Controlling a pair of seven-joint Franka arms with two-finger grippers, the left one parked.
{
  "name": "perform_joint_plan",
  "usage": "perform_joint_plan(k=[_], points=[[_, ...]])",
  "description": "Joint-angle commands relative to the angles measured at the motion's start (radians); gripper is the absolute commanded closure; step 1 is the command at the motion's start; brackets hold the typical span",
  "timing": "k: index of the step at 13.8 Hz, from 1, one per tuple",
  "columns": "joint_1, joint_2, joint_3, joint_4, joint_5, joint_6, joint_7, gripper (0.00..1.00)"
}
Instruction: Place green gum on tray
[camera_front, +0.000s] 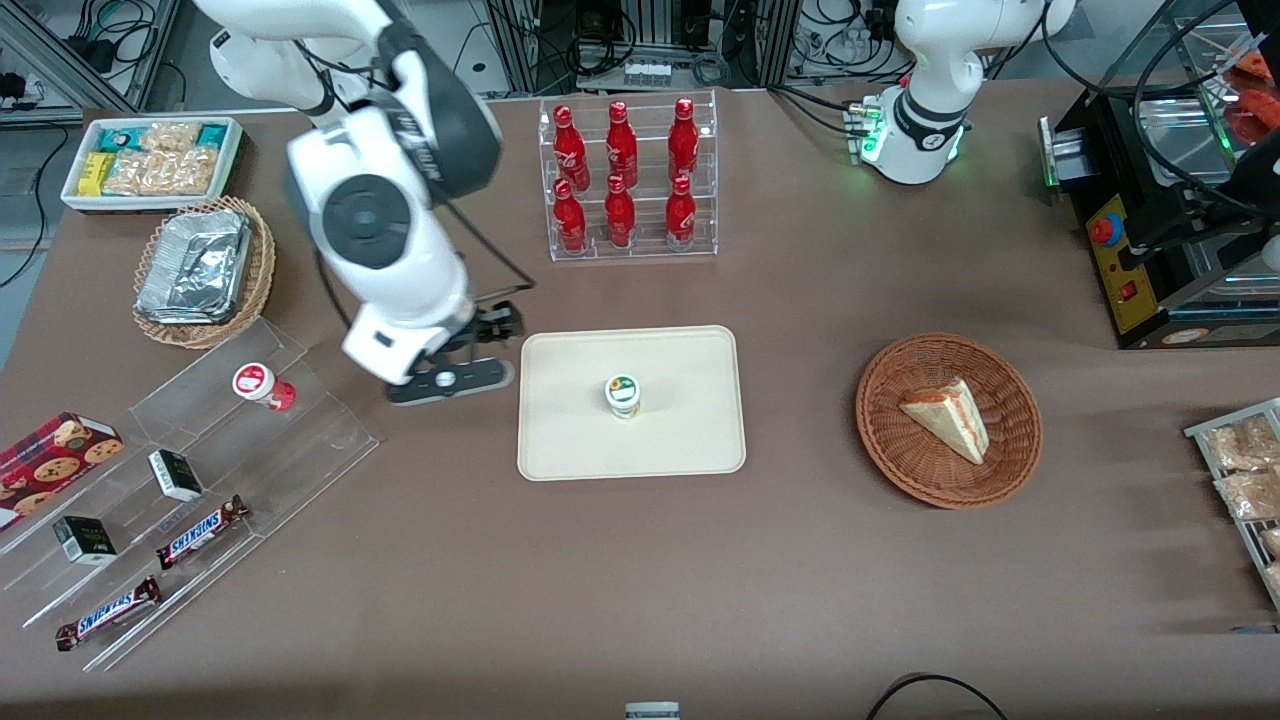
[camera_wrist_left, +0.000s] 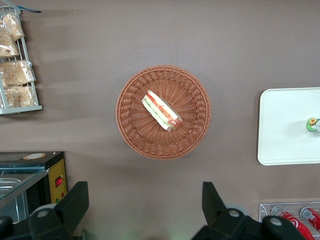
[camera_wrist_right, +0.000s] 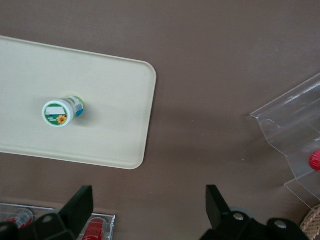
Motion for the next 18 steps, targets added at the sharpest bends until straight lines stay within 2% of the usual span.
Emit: perform_joint_plan(k=[1,4,9,13,18], points=[[-0.101,-0.071,0.048,-0.049,0.000,-0.015,-0.012,0.00],[-0.273,-0.078,0.146,-0.064,0.001,-0.014,-0.010,0.00],[-0.471,-0.157,0.210,-0.127,0.001,-0.003,-0.090,0.00],[-0.564,-0.261,0.211,-0.200,0.000,-0.015,-0.215,0.00],[-0.635,-0.351,0.211,-0.230,-0.011,-0.081,-0.251,0.00]])
